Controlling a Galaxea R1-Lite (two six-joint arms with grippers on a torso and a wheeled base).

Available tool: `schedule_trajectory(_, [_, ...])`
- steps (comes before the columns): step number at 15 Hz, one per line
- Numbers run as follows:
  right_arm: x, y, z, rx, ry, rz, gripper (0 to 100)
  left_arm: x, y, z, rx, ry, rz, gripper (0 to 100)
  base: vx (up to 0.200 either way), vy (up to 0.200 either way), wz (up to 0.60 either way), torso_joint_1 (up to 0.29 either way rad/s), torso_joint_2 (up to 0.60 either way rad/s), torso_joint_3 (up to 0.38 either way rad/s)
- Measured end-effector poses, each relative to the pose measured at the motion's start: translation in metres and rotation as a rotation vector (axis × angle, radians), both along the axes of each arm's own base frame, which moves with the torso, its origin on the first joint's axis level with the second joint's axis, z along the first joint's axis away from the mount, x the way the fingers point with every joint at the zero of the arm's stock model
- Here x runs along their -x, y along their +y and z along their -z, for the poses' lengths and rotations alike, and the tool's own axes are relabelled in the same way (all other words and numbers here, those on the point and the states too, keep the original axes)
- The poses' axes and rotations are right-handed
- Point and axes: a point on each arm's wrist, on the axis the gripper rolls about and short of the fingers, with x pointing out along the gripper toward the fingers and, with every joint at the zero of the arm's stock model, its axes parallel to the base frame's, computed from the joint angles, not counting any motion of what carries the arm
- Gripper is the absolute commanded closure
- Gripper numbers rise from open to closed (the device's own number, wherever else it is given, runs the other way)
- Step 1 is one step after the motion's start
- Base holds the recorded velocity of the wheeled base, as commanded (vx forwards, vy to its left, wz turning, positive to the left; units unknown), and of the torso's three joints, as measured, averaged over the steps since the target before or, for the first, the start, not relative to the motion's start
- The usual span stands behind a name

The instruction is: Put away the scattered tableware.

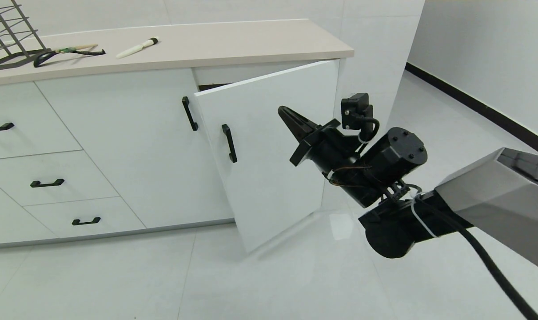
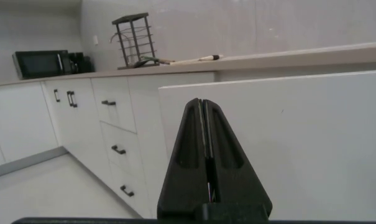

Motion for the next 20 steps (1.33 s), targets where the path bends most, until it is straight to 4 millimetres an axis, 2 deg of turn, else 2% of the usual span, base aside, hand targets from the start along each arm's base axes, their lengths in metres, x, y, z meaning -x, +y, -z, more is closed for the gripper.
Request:
schedule_trajectory(3, [0.023,-0.021,0.008,0.056,0.085,-0.001,100,0.000,0.000,0.000,0.000,0.000,0.000,0,0.000,0.000,0.00,0.000,0.00,0.000])
schedule_trajectory(6, [0.046,-0.047,0.006,0.089,0.131,0.017,100,0.000,0.000,0.000,-0.001,0.000,0.000,0,0.000,0.000,0.00,0.000,0.00,0.000])
schedule_trajectory(10, [0.078,-0.080,-0.007,0.095,0.138,0.037,100,0.000,0.000,0.000,-0.008,0.000,0.001,0,0.000,0.000,0.00,0.000,0.00,0.000])
schedule_trajectory(12, [0.102,-0.115,-0.023,0.072,0.113,0.088,100,0.000,0.000,0.000,-0.006,0.000,0.001,0,0.000,0.000,0.00,0.000,0.00,0.000])
schedule_trajectory(14, [0.136,-0.172,-0.028,0.067,0.097,0.202,100,0.000,0.000,0.000,-0.007,0.001,0.001,0,0.000,0.000,0.00,0.000,0.00,0.000])
schedule_trajectory(16, [0.184,-0.214,-0.020,0.079,0.078,0.278,100,0.000,0.000,0.000,-0.006,0.000,0.000,0,0.000,0.000,0.00,0.000,0.00,0.000])
schedule_trajectory(18, [0.231,-0.237,-0.014,0.091,0.067,0.317,100,0.000,0.000,0.000,0.000,0.000,0.000,0,0.000,0.000,0.00,0.000,0.00,0.000])
schedule_trajectory(20, [0.280,-0.252,0.002,0.117,0.090,0.336,100,0.000,0.000,0.000,0.006,0.000,-0.004,0,0.000,0.000,0.00,0.000,0.00,0.000])
